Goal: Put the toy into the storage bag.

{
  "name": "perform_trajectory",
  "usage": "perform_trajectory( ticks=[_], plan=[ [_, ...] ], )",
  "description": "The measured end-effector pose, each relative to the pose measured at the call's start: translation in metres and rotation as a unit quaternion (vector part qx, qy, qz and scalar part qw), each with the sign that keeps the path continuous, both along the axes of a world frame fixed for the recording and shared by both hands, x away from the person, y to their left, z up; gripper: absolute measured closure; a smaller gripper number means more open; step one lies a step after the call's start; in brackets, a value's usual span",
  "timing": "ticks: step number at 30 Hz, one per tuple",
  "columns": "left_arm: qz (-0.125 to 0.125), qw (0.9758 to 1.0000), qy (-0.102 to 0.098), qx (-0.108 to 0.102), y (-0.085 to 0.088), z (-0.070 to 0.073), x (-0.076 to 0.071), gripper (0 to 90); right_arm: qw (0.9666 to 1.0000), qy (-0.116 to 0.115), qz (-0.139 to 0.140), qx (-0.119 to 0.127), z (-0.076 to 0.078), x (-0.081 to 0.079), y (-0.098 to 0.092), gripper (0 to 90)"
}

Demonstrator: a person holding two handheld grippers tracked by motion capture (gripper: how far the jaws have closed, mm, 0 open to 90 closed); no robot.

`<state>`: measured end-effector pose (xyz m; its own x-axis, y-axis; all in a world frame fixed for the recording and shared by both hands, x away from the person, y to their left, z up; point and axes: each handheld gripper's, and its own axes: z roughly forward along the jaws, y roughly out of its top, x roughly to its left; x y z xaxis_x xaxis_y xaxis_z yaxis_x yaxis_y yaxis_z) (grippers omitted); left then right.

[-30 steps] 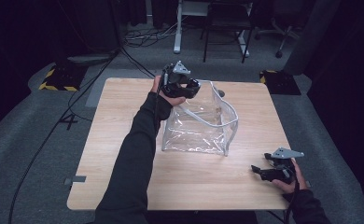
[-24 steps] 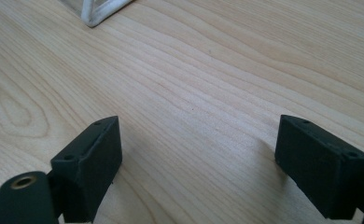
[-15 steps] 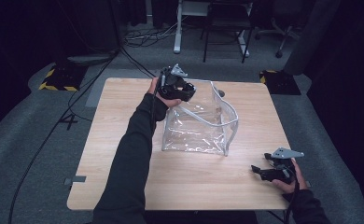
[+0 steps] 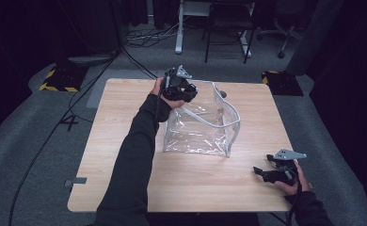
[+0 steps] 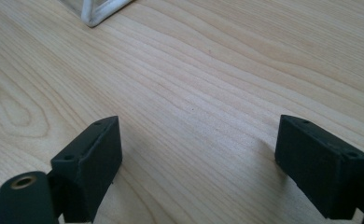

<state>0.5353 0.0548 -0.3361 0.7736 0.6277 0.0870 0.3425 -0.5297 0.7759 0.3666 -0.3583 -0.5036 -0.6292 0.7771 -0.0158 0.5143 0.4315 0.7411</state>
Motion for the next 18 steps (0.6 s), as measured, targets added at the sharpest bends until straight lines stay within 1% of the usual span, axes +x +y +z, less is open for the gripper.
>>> perform_trajectory(
  ticks=[1, 2, 4, 5, 6, 7, 8, 9, 10, 11, 12, 13, 15, 16, 17, 18],
  plan=[
    [-0.003, 0.9999, 0.006, 0.012, -0.003, -0.003, 0.001, 46.7, 1.0000, 0.000, 0.000, 0.000, 0.000, 0.000, 0.000, 14.8],
    [-0.007, 0.9994, 0.010, 0.034, -0.005, -0.004, 0.002, 46.7, 1.0000, 0.000, 0.000, 0.000, 0.000, 0.000, 0.000, 14.9],
    [-0.017, 0.9986, 0.017, 0.047, -0.007, -0.003, 0.003, 46.7, 1.0000, 0.000, 0.000, 0.000, 0.000, 0.000, 0.000, 14.9],
    [-0.018, 0.9984, 0.022, 0.048, -0.009, -0.003, 0.003, 46.7, 1.0000, 0.000, 0.000, 0.000, 0.000, 0.000, 0.000, 14.9],
    [-0.020, 0.9976, 0.025, 0.061, -0.009, -0.001, 0.004, 46.7, 1.0000, 0.000, 0.000, 0.000, 0.000, 0.000, 0.000, 14.9],
    [-0.018, 0.9966, 0.033, 0.072, -0.010, -0.001, 0.004, 46.7, 1.0000, 0.000, 0.000, 0.000, 0.000, 0.000, 0.000, 14.8],
    [-0.016, 0.9963, 0.035, 0.077, -0.010, 0.000, 0.005, 46.7, 1.0000, 0.000, 0.000, 0.000, 0.000, 0.000, 0.000, 14.9],
    [-0.017, 0.9956, 0.042, 0.082, -0.010, 0.001, 0.005, 46.7, 1.0000, 0.000, 0.000, 0.000, 0.000, 0.000, 0.000, 14.8],
    [-0.013, 0.9956, 0.049, 0.079, -0.010, 0.001, 0.005, 46.7, 1.0000, 0.000, 0.000, 0.000, 0.000, 0.000, 0.000, 14.9],
    [-0.022, 0.9938, 0.053, 0.095, -0.009, 0.001, 0.008, 46.7, 1.0000, 0.000, 0.000, 0.000, 0.000, 0.000, 0.000, 14.9],
    [-0.016, 0.9946, 0.060, 0.083, -0.010, 0.000, 0.008, 46.6, 1.0000, 0.000, 0.000, 0.000, 0.000, 0.000, 0.000, 14.8],
    [-0.022, 0.9933, 0.068, 0.091, -0.008, 0.000, 0.010, 46.6, 1.0000, 0.000, 0.000, 0.000, 0.000, 0.000, 0.000, 14.8],
    [-0.026, 0.9931, 0.073, 0.088, -0.008, -0.001, 0.011, 46.6, 1.0000, 0.000, 0.000, 0.000, 0.000, 0.000, 0.000, 14.8],
    [-0.029, 0.9921, 0.081, 0.091, -0.009, -0.002, 0.012, 46.7, 1.0000, 0.000, 0.000, 0.000, 0.000, 0.000, 0.000, 14.9],
    [-0.032, 0.9906, 0.093, 0.095, -0.010, -0.002, 0.012, 46.6, 1.0000, 0.000, 0.000, 0.000, 0.000, 0.000, 0.000, 14.9],
    [-0.039, 0.9895, 0.095, 0.101, -0.011, -0.002, 0.013, 46.6, 1.0000, 0.000, 0.000, 0.000, 0.000, 0.000, 0.000, 14.8]
  ],
)
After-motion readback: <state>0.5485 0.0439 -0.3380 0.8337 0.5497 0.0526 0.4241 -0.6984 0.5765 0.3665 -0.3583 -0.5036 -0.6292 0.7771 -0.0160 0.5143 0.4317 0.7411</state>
